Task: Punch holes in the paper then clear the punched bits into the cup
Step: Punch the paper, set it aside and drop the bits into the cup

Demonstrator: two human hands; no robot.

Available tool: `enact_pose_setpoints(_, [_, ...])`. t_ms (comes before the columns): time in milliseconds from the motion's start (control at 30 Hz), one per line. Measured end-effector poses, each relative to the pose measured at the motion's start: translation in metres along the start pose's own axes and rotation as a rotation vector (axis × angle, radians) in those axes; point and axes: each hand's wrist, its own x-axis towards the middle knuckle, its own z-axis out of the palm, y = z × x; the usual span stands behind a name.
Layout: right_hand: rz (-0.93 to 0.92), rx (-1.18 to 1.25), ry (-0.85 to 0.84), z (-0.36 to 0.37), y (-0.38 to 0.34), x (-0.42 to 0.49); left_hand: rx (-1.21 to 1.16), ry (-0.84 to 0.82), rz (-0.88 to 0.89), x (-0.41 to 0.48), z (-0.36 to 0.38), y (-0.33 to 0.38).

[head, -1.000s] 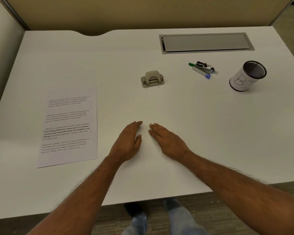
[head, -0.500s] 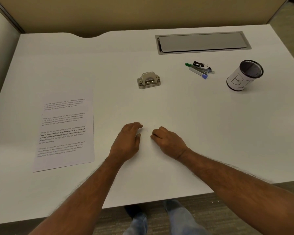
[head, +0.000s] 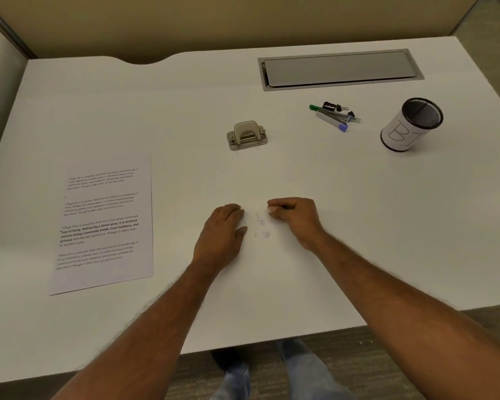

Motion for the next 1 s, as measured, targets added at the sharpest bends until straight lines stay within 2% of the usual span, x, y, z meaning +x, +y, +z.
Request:
enact_pose_setpoints(100, [0.176, 0.392, -0.028, -0.009, -0.008, 0.001, 0.005, 0.000, 0.021, -0.003, 0.005, 0.001])
enact_pose_setpoints(200, [0.244, 0.507, -0.061, -0.016, -0.009, -0.003, 0.048, -0.052, 0.075, -0.007, 0.012, 0.000])
enact_pose_setpoints(367, [0.256, 0.532, -0.053, -0.023, -0.003, -0.006, 0.146, -0.022, 0.063, -0.012, 0.031, 0.007])
enact_pose_setpoints(567, [0.242, 0.536, -0.043, -0.025, -0.002, -0.008, 0.023, 0.203, -0.078, -0.001, 0.042, 0.021])
enact_pose_setpoints(700, [0.245, 0.541, -0.035, -0.025, -0.002, -0.009, -0.047, 0.294, -0.147, 0.013, 0.045, 0.024])
enact_pose_setpoints(833, [0.244, 0.540, -0.036, -0.026, -0.002, -0.010, -0.101, 0.311, -0.129, 0.022, 0.042, 0.021])
enact_pose_setpoints(1000, [0.244, 0.545, -0.049, -0.029, -0.001, -0.011, -0.173, 0.248, -0.083, 0.023, 0.037, 0.011])
